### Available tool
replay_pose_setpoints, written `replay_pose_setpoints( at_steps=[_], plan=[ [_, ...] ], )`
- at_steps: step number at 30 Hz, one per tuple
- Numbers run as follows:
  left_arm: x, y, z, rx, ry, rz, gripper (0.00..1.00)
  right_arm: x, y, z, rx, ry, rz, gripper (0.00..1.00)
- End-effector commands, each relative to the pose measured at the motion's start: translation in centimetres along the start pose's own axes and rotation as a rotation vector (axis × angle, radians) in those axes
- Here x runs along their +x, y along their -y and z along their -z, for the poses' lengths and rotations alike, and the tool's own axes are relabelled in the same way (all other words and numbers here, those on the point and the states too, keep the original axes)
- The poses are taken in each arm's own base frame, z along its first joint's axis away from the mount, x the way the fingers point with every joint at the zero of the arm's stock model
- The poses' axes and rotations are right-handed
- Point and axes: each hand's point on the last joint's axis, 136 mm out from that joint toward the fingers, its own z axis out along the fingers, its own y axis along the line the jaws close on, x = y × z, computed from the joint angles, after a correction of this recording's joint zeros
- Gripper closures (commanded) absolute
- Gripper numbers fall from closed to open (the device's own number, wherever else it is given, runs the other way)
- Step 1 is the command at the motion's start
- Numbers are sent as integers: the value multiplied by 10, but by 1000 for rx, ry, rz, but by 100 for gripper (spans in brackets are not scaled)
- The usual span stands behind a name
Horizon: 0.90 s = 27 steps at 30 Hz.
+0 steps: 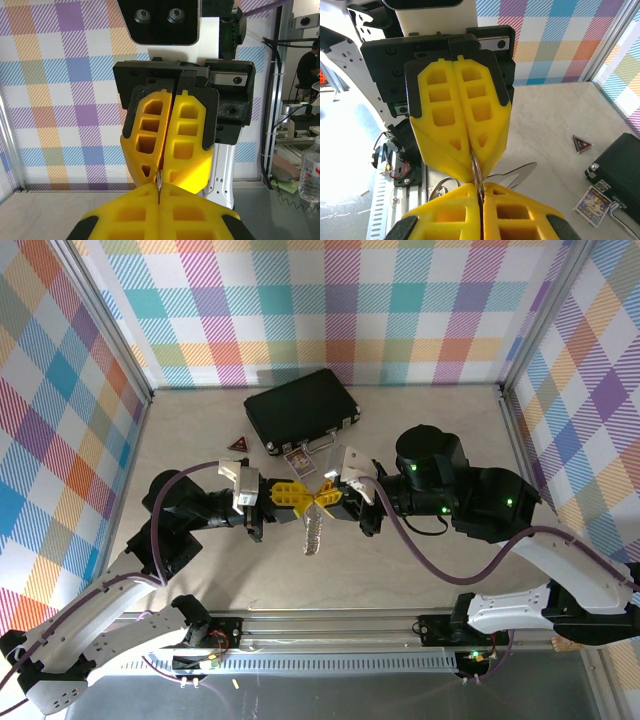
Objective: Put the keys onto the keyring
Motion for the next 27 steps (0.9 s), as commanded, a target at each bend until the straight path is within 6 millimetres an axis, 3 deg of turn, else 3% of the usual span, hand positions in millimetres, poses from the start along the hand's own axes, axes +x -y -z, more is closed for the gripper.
replay_pose_setpoints(
  at_steps=[1, 7, 11, 20, 23, 27],
  plan=[
    [-10, 12, 0, 57, 9, -22, 100, -9, -3, 0, -16, 36, 25, 100],
    [1, 11, 0, 54, -93, -39, 99, -2, 1, 2, 8, -6, 44, 100],
    [12, 6, 4, 20, -194, -72, 88, 8, 4, 1, 22, -76, 62, 100],
    [26, -2, 2, 8, -306, -96, 92, 16, 0, -5, -14, -150, 79, 100],
    [25, -3, 2, 3, -297, -105, 100, 21, 3, -7, -6, -185, 87, 100],
    [19, -2, 3, -2, -254, -109, 100, 21, 7, -7, 16, -191, 87, 100]
  ],
)
